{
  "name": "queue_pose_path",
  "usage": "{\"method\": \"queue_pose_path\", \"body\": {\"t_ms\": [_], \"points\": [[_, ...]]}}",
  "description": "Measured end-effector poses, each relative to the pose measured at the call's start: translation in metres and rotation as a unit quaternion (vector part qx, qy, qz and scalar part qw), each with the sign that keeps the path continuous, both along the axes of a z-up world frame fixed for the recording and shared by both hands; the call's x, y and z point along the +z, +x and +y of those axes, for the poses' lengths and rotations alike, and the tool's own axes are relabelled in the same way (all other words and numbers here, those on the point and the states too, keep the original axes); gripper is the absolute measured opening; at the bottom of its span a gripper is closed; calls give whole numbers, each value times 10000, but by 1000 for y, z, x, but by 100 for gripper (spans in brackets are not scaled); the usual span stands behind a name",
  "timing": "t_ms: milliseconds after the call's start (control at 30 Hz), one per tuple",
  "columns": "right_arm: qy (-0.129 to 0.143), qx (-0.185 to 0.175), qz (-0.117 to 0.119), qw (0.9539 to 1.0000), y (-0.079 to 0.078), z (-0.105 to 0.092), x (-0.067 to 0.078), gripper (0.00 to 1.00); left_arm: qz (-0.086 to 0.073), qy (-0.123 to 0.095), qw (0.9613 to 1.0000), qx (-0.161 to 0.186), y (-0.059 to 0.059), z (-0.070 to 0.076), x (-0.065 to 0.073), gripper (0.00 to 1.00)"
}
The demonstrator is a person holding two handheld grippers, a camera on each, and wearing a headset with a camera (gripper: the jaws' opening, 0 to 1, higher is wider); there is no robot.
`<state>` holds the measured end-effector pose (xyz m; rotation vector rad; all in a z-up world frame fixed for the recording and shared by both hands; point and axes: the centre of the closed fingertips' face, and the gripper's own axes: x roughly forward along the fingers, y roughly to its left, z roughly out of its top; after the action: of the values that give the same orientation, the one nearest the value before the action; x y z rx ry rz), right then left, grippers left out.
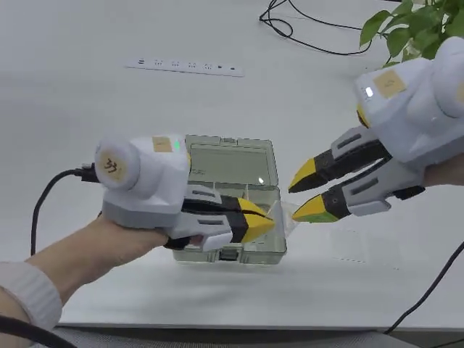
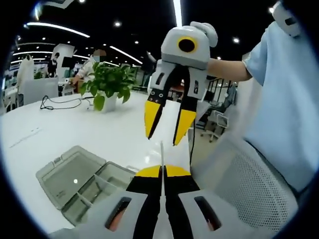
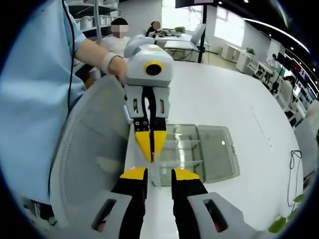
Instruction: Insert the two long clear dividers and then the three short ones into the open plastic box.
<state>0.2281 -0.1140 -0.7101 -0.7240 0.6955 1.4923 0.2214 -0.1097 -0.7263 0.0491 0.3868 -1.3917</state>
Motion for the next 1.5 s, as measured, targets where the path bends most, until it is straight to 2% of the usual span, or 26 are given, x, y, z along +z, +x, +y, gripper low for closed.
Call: {"method": "queue_pose_path", "body": {"t_ms": [33,100,167,267,433,533,567,800,833,1267,1333,1367,1500], "points": [[-15,41,71,10000,-3,1,0,19,27,-36,10000,-4,-2,-1,1,0],[-40,84,86,9999,-3,1,0,17,-94,25,9999,-72,-3,-1,1,0],[-106,149,161,9997,-5,1,-2,17,-127,9,9999,-97,-5,-1,2,0],[-198,221,194,9994,-6,0,-4,13,-259,21,9995,-183,-8,-3,4,0],[-277,286,269,9988,-9,-1,-5,9,-300,-20,9994,-183,-8,-3,5,0],[-312,322,301,9985,-10,-2,-5,4,-297,-30,9994,-198,-8,-2,5,0],[-319,360,345,9982,-12,-2,-5,3,-298,-29,9994,-184,-8,-2,5,0],[-364,418,267,9981,-13,0,-7,2,-294,-9,9994,-200,-8,0,3,0],[-390,383,323,9980,-13,0,-7,2,-277,-8,9994,-214,-9,0,3,0],[-560,386,316,9972,-10,6,-6,2,-144,24,9999,-23,-6,4,0,0],[-609,335,291,9972,-6,8,-5,2,-148,55,9999,39,-4,6,0,6],[-649,330,296,9969,-4,9,-5,2,-96,113,9999,83,-4,8,-3,9],[-724,279,263,9966,1,14,-3,2,-163,191,9993,270,0,18,-6,19]]}}
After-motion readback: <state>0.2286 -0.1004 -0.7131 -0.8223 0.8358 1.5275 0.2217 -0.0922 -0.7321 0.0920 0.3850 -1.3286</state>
